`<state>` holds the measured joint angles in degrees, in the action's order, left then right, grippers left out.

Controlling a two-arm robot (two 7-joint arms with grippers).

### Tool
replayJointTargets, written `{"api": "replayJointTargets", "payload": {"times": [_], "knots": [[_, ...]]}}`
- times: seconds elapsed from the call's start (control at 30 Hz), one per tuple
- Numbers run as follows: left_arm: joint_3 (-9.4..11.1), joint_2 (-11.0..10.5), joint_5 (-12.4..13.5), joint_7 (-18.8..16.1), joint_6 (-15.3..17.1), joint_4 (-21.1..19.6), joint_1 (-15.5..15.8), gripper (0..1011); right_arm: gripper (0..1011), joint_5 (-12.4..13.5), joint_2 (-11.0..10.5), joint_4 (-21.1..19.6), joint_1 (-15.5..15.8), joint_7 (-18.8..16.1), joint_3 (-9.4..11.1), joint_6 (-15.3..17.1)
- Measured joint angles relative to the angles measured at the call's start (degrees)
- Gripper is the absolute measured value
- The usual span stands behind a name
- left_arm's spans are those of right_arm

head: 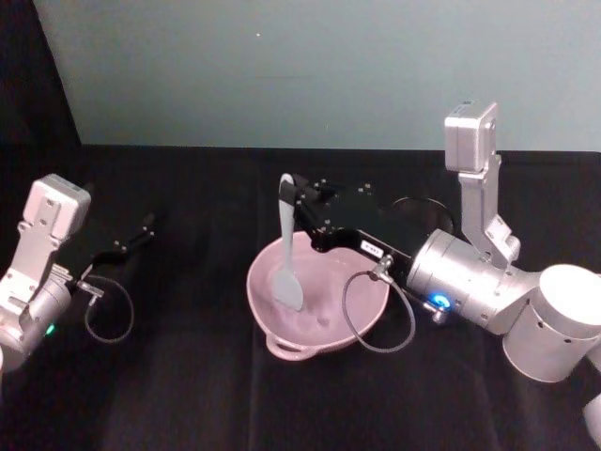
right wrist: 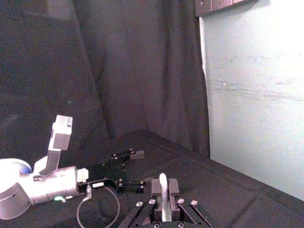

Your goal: Use the one hand to pick up the spoon and stir the clear water in the bowl.

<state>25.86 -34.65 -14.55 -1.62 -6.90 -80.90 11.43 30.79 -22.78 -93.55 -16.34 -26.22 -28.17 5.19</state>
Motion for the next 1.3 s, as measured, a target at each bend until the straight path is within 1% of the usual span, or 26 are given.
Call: {"api": "replayJointTargets", "payload": {"times": [0.23,0.3,0.37,0.5,0.63,0.67,0.9,1.1,1.3], "knots": [[0.00,0.00,0.00,0.00,0.00,0.00,0.00,1011,98,0.60,2.21,5.16,-2.53,-0.39,-0.43,-1.40],[0.00,0.00,0.00,0.00,0.00,0.00,0.00,1011,98,0.66,2.47,6.19,-2.98,-0.39,-0.34,-1.67],[0.00,0.00,0.00,0.00,0.00,0.00,0.01,1011,98,0.70,2.79,7.62,-3.65,-0.34,0.06,-2.09],[0.00,0.00,0.00,0.00,0.00,0.00,0.00,1011,98,0.75,2.67,8.56,-3.96,0.11,1.04,-2.52],[0.00,0.00,0.00,0.00,0.00,0.00,0.01,1011,98,0.80,1.73,8.15,-3.56,0.81,2.35,-2.75],[0.00,0.00,0.00,0.00,0.00,0.00,0.00,1011,98,0.83,1.17,7.63,-3.19,1.02,3.00,-2.77],[0.00,0.00,0.00,0.00,0.00,0.00,0.00,1011,98,0.99,-1.15,4.93,-1.17,1.57,4.90,-2.41],[0.00,0.00,0.00,0.00,0.00,0.00,0.00,1011,98,0.99,-2.25,2.77,0.51,1.55,5.04,-1.77],[0.00,0.00,0.00,0.00,0.00,0.00,0.00,1011,98,0.70,-2.35,0.39,1.79,1.14,3.45,-1.05]]}}
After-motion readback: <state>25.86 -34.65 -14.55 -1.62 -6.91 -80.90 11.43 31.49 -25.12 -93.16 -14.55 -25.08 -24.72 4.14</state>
